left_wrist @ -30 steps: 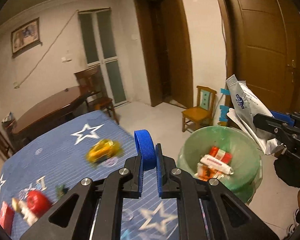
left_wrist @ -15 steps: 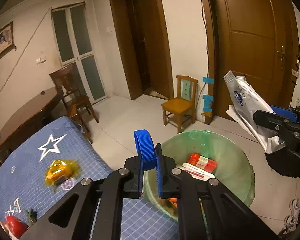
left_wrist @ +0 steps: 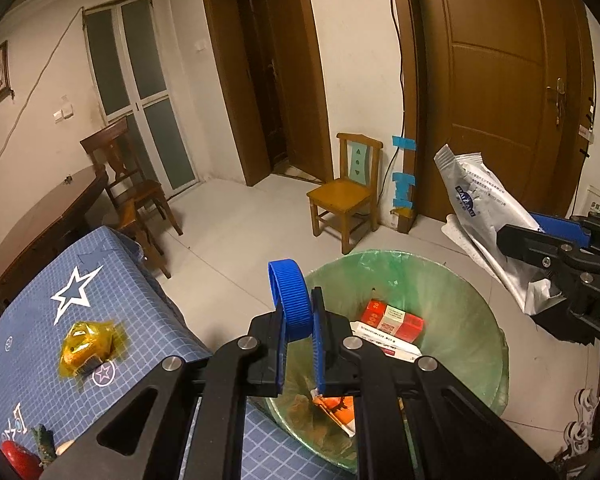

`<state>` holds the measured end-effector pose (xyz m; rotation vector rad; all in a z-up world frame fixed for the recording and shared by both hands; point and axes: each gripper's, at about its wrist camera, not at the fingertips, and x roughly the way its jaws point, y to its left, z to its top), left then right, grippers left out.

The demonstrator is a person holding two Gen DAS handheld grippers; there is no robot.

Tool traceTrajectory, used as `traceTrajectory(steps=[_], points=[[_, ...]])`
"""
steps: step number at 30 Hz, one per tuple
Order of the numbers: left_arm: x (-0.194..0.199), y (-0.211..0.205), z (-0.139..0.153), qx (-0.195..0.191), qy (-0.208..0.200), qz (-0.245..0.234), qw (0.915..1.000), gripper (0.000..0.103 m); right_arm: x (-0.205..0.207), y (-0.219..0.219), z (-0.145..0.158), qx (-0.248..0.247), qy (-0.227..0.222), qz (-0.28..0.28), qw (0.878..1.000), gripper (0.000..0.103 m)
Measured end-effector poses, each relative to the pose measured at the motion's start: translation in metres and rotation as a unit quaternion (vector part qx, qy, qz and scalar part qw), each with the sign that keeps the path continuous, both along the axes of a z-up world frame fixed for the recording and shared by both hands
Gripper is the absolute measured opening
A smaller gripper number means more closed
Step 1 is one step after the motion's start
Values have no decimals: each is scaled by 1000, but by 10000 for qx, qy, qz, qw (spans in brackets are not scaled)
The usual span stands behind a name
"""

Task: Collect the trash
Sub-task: 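Carry the white sachet and blue bottle cap over the green bin, then open both grippers to drop the sachet and cap into the bin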

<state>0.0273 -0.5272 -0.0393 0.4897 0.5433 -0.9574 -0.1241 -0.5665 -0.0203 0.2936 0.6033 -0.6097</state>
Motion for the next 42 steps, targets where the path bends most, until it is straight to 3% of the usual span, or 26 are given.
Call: traceTrajectory(steps=[25, 26, 27, 28, 42], points=[[17, -7, -14, 93, 387, -79, 9992, 12, 12, -14, -9, 204, 77, 208, 9995, 26], [18, -8, -16, 133, 416, -75, 9990, 13, 13, -16, -10, 220, 71, 183, 9996, 33], [21, -11, -19, 265, 477, 16, 9985, 28, 12, -19, -12, 267, 40, 162, 9995, 41], [25, -12, -22, 333, 574, 77, 9978, 44, 10, -22, -13, 301, -12, 154, 9994, 41], [34, 49, -2, -155, 768, 512, 9956, 45, 11, -1, -11, 195, -134, 309, 9992, 40]])
